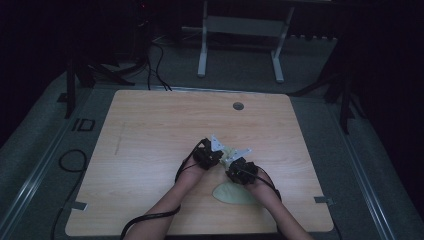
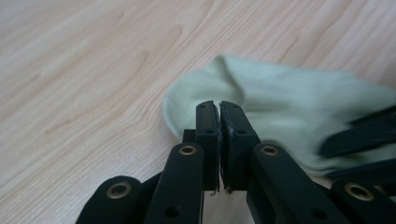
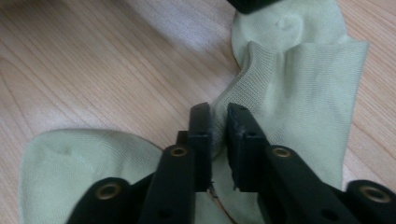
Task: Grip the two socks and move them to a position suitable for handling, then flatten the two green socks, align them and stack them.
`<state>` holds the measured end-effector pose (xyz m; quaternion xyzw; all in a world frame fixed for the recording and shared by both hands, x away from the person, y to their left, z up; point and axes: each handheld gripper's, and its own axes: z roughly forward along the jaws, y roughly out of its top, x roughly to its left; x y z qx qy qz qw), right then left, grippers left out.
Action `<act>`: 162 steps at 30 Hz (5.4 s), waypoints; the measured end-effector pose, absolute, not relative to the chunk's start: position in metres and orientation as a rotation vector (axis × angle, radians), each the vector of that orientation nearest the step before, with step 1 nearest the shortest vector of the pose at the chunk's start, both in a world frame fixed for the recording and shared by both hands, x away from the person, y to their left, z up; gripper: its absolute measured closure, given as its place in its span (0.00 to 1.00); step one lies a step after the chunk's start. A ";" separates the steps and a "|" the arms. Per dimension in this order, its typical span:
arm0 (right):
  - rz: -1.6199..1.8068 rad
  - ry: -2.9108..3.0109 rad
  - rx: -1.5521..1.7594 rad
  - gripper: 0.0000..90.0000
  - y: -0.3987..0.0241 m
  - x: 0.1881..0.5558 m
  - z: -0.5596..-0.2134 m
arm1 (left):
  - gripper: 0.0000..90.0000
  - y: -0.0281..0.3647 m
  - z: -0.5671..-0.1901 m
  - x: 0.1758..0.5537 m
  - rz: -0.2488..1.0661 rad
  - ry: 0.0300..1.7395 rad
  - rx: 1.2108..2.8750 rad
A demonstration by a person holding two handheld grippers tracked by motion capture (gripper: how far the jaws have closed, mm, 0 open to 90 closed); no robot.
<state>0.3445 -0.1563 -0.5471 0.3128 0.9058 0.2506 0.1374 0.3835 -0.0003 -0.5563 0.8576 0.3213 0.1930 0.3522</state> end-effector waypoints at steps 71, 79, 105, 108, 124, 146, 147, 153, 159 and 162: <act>0.725 2.356 1.334 0.99 -0.267 0.384 -0.546 | 0.99 -0.003 -0.560 0.359 0.444 0.796 2.314; 0.740 2.354 1.347 0.99 -0.270 0.383 -0.546 | 0.98 -0.005 -0.560 0.358 0.458 0.792 2.312; 0.939 2.421 1.240 0.40 -0.282 0.328 -0.521 | 0.55 0.025 -0.532 0.307 0.348 0.793 2.245; 0.941 2.421 1.238 0.42 -0.285 0.319 -0.520 | 0.55 0.027 -0.532 0.296 0.336 0.779 2.246; 0.898 2.496 1.233 0.59 -0.293 0.296 -0.545 | 0.59 0.025 -0.554 0.270 0.275 0.779 2.310; 0.890 2.480 1.209 0.93 -0.293 0.288 -0.537 | 0.97 0.008 -0.551 0.280 0.262 0.755 2.307; 0.900 2.470 1.210 0.93 -0.294 0.287 -0.533 | 0.98 0.008 -0.548 0.280 0.271 0.753 2.304; 0.953 2.427 1.185 0.94 -0.294 0.290 -0.508 | 0.98 0.013 -0.523 0.283 0.325 0.754 2.244; 0.992 2.394 1.197 0.94 -0.295 0.299 -0.498 | 0.98 0.023 -0.509 0.302 0.360 0.803 2.213; 1.004 2.382 1.206 0.94 -0.294 0.314 -0.493 | 0.98 0.023 -0.506 0.312 0.379 0.821 2.221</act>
